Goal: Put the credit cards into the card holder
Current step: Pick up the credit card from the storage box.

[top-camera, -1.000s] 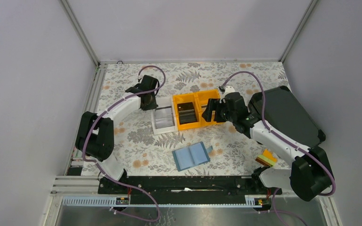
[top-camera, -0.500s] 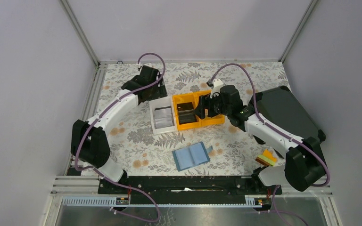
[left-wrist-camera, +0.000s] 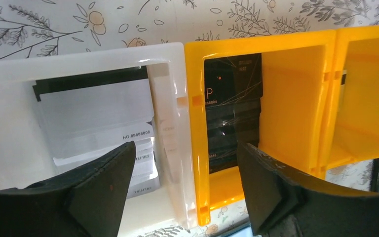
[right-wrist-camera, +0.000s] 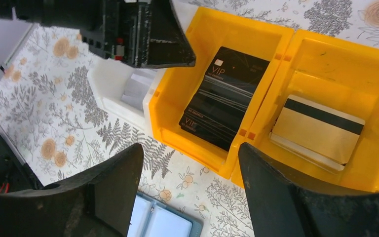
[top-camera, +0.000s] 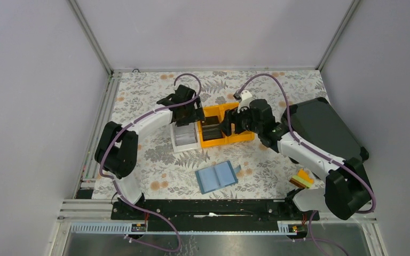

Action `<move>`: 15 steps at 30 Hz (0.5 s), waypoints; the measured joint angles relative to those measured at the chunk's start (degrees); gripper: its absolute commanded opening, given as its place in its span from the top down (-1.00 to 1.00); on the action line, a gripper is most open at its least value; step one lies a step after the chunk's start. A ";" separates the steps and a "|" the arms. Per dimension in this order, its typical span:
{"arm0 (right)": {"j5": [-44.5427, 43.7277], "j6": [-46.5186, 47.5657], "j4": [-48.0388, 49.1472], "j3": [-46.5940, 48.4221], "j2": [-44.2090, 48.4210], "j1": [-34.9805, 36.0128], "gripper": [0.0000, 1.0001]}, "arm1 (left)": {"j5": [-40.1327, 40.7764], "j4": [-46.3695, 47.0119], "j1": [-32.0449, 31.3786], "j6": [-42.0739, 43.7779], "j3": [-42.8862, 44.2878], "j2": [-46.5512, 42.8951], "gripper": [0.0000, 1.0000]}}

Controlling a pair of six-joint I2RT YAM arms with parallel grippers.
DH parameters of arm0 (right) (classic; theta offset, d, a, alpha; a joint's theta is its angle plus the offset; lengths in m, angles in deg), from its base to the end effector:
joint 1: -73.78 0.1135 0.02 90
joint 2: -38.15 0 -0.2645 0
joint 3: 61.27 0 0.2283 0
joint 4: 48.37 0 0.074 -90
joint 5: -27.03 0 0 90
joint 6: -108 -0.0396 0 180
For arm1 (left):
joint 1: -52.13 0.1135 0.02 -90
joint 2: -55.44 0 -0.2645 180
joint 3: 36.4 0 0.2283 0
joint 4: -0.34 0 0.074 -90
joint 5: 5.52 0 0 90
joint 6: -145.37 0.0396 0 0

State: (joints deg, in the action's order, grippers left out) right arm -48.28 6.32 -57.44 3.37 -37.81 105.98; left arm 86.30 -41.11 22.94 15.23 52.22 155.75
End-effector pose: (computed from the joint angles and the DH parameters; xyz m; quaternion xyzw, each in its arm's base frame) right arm 0.2358 0.1603 0.2862 -0.2169 0.7883 0.3089 0.4859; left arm 0.3141 -0.1740 0.2366 -0.0955 0.9438 -0.1674 0.2686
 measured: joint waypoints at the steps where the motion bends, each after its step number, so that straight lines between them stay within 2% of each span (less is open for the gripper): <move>1: -0.04 0.55 -0.02 -0.24 0.00 0.37 -0.53 | -0.17 0.26 -0.04 -0.02 0.00 0.57 -0.31; 3: -0.52 2.40 -0.39 -0.55 0.00 1.64 -0.50 | -0.42 0.50 -0.15 0.26 0.00 1.55 -0.07; 6: -2.78 6.64 -0.81 -0.57 -0.11 4.94 -0.39 | -0.39 0.57 -0.20 1.05 0.00 2.58 0.18; 10: -5.44 13.09 1.99 -1.49 -1.25 8.98 -0.37 | 0.07 1.29 -0.52 2.49 -0.04 2.75 0.47; 13: -6.27 16.57 4.63 -2.36 -3.13 9.38 -0.32 | 0.70 1.75 -0.59 4.42 -0.04 2.78 0.70; 15: -6.62 19.28 6.64 -2.36 -5.57 9.38 -0.30 | 0.87 2.34 -0.59 6.80 -0.02 2.82 0.78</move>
State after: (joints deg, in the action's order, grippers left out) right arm -54.90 25.60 -50.79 1.01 -43.38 115.36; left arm 87.18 -38.77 22.35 22.03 52.20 158.57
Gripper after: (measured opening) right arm 0.668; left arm 0.341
